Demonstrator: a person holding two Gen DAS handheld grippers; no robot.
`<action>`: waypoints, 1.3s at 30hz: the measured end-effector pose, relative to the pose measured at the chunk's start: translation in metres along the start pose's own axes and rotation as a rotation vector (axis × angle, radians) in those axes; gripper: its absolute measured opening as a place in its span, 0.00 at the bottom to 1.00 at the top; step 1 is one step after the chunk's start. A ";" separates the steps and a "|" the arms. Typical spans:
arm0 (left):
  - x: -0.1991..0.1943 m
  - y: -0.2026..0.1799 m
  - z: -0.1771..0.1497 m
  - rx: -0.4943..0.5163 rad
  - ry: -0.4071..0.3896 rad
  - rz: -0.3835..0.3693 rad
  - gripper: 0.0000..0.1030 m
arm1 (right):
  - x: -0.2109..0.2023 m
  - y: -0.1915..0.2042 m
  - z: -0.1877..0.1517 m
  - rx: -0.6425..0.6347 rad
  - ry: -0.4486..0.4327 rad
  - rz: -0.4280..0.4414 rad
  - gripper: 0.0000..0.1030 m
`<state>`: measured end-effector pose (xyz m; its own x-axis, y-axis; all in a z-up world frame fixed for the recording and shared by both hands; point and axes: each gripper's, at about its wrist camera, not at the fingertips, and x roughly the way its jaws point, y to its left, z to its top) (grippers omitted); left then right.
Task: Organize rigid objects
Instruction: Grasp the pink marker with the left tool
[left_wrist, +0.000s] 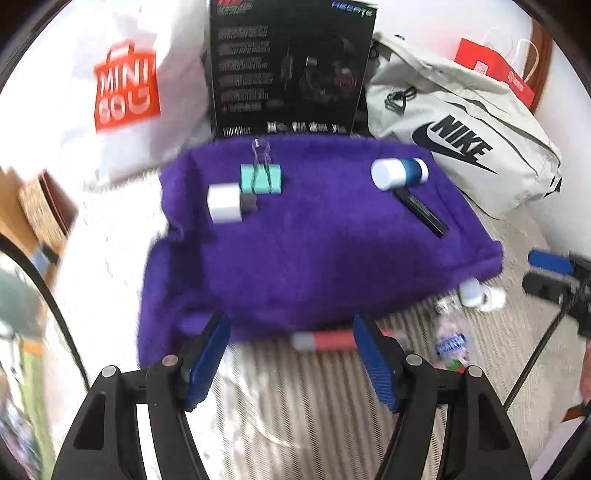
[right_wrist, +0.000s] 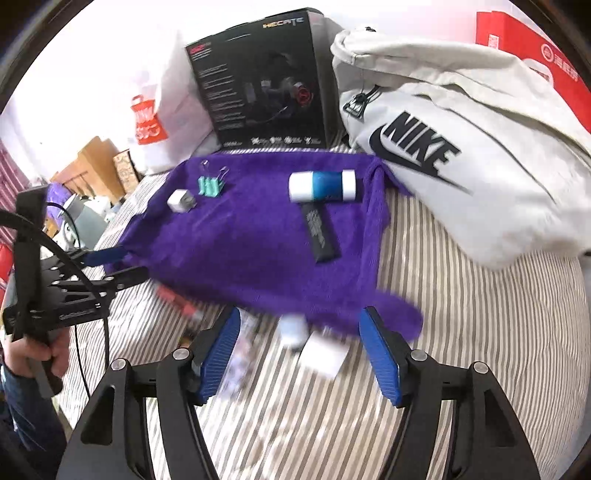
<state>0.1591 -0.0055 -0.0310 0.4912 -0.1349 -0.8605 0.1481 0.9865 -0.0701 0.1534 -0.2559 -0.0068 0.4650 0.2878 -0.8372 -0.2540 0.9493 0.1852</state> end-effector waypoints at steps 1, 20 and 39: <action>0.003 -0.001 -0.004 -0.015 0.007 -0.011 0.65 | -0.002 0.002 -0.007 0.000 0.006 0.000 0.65; 0.050 -0.037 -0.012 -0.060 0.089 0.084 0.69 | 0.003 -0.002 -0.069 0.043 0.097 0.068 0.65; 0.010 0.011 -0.058 -0.005 0.092 0.074 0.68 | 0.018 -0.001 -0.070 0.018 0.131 0.066 0.65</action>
<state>0.1156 0.0091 -0.0693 0.4200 -0.0529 -0.9060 0.1098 0.9939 -0.0071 0.1024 -0.2610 -0.0579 0.3324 0.3322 -0.8827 -0.2650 0.9311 0.2506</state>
